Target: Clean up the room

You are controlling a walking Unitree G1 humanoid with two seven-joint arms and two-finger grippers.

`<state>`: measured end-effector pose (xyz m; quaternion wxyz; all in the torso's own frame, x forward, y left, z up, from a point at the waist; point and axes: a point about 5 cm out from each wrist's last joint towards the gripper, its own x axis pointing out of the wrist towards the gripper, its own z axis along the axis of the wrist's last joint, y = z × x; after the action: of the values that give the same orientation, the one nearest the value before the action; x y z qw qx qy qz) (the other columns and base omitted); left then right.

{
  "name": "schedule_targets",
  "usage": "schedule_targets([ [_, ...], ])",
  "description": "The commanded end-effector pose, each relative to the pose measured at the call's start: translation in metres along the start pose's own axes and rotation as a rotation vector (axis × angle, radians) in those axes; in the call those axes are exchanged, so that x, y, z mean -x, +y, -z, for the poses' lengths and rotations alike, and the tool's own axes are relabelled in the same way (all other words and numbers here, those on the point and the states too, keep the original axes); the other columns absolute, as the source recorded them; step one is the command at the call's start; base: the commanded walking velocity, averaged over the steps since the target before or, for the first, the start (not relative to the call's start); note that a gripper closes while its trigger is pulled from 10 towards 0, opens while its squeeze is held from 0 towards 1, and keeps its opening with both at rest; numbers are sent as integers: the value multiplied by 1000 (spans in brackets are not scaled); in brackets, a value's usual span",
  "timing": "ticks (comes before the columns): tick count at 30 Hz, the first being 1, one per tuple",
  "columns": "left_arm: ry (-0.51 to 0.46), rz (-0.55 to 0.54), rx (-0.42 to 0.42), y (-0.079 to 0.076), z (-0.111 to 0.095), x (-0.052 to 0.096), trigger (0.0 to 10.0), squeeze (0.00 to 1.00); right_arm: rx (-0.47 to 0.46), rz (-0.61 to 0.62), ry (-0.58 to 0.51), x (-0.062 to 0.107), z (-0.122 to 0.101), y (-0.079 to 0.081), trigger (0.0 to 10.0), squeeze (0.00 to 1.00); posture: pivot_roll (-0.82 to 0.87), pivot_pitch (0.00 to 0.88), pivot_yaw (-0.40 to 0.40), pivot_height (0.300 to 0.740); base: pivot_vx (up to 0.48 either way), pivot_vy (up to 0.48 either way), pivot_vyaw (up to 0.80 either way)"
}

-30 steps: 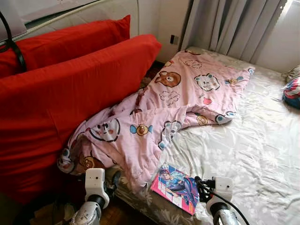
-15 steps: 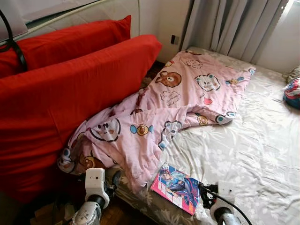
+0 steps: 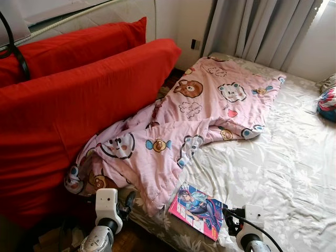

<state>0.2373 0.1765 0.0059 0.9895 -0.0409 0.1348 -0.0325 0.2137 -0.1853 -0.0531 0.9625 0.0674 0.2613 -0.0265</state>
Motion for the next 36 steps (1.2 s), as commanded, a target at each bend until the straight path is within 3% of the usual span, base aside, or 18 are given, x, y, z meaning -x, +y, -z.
schedule_targets([
  [1,8,8,-1,-2,2,1,10000,0,-8,9,3,1,1,-1,10000,0,-45,81,-67,740,0,0,0],
  [18,7,6,2,-3,2,1,10000,0,8,11,29,0,4,0,10000,0,-45,88,-69,725,0,0,0],
  [36,7,6,1,-3,2,1,10000,0,11,-1,-25,-2,-4,8,10000,0,-45,92,-69,700,0,0,0],
])
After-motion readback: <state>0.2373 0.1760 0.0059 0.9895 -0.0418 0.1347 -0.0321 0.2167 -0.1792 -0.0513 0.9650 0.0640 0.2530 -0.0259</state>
